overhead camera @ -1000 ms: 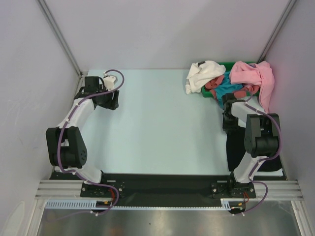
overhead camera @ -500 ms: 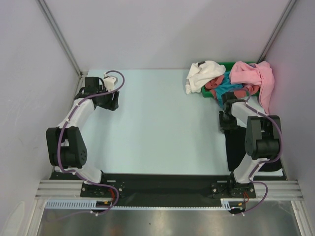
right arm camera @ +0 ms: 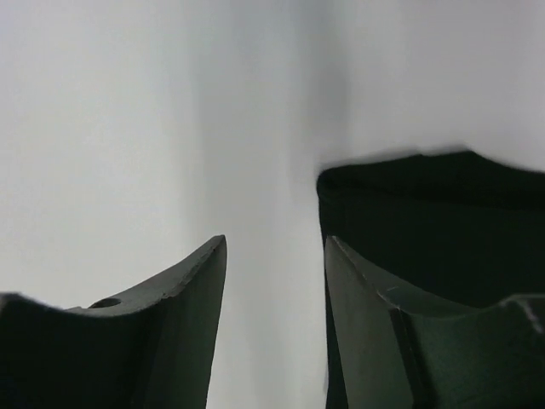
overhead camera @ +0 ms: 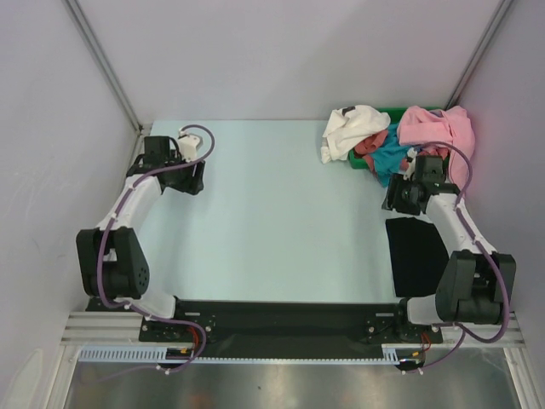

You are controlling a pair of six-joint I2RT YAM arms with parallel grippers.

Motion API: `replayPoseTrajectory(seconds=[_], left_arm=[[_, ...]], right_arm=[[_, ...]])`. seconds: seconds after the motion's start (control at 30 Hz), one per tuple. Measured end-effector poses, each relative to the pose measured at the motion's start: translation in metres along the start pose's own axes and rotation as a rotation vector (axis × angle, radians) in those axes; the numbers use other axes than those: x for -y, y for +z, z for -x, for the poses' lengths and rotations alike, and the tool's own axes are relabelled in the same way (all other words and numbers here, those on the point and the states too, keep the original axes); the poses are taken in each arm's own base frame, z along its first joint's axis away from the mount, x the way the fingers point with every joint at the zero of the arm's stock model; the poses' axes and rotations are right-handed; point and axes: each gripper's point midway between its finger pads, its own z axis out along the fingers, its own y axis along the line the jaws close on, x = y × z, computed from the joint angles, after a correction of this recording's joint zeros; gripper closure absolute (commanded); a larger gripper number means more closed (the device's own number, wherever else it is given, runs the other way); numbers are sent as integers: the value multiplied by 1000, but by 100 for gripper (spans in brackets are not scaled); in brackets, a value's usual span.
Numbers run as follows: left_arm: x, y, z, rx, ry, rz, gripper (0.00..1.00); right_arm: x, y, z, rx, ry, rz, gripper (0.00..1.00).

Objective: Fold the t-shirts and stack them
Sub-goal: Neatly place the folded tshirt to the corner

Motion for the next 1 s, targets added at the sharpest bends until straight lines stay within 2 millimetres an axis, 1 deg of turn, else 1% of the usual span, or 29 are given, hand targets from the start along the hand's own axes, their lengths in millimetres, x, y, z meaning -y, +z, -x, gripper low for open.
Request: replayPoseTrajectory(seconds=[0.07,0.17,0.2,0.23,0.3,0.33,0.37,0.5,0.6,0.7,0.8,0.9,1.0], left_arm=[[2,-7,-1,3,2,4,35],[5,-20,-2,13,12,9,34],[7,-25,-3,15,17,9,34],[9,-31,-5,19,20,11,34],[13,-41,-9,18,21,13,31],[15,-46,-12,17,23,13,20],[16,-51,-14,20,28,16,0],[26,-73,-26,28,26,23,0],[35,-93,-31,59,36,34,0],[42,-112,-33,111,58,53,0],[48,-124,-40,148,73,68,0],[53,-130,-49,159,77,79,0],[55,-133,-55,156,76,82,0]], right_arm=[[8,-1,-6,1,44,-17,24],[10,-8,-16,12,78,-30,23],[10,-13,-17,24,90,-33,17],[8,-18,-15,45,100,-34,1],[7,-33,-5,110,112,-39,0],[6,-41,0,145,117,-40,0],[5,-50,5,184,123,-42,0],[0,-79,19,311,139,-32,0],[-3,-92,18,356,145,-20,0],[-3,-94,11,357,156,-18,0],[-2,-92,4,346,161,-17,0],[-3,-93,-3,340,161,-13,0],[-4,-96,-6,361,155,-1,0]])
